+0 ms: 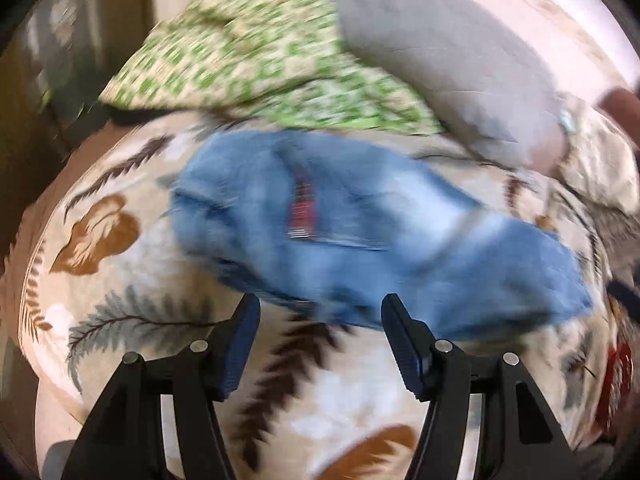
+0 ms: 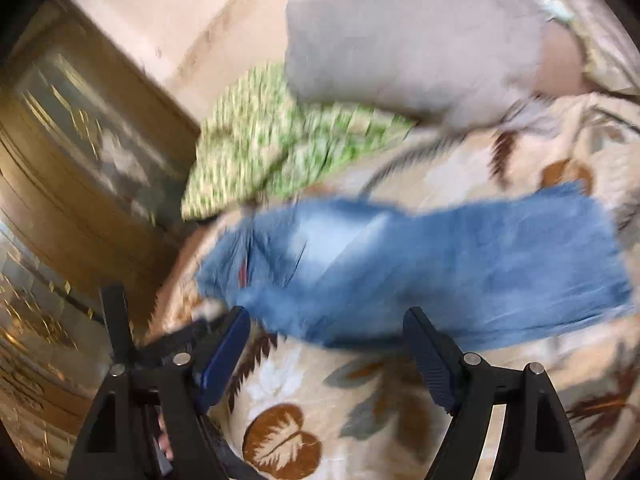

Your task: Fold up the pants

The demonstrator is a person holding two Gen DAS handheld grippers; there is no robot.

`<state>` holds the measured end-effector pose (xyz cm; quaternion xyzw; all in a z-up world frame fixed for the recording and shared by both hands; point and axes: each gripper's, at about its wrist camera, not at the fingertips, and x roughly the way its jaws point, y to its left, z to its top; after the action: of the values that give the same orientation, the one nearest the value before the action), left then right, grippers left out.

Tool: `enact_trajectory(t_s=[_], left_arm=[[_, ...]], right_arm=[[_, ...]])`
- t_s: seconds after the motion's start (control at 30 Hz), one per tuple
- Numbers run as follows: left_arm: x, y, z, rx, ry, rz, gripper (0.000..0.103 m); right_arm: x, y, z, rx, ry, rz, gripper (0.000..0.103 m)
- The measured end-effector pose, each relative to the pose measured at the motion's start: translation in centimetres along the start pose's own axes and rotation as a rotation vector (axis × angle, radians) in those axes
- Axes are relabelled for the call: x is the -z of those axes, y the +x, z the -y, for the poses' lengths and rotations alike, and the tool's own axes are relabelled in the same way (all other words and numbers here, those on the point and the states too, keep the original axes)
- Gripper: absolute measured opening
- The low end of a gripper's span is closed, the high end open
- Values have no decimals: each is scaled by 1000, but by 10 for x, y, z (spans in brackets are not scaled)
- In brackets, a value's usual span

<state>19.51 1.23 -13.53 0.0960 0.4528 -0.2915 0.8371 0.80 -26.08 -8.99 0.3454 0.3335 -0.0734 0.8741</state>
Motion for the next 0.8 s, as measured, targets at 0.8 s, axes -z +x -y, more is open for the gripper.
enact_trajectory(t_s=[0.8], left_arm=[[42, 58, 305, 206, 574, -174, 64]], right_arm=[[-25, -76, 201, 263, 409, -6, 67]])
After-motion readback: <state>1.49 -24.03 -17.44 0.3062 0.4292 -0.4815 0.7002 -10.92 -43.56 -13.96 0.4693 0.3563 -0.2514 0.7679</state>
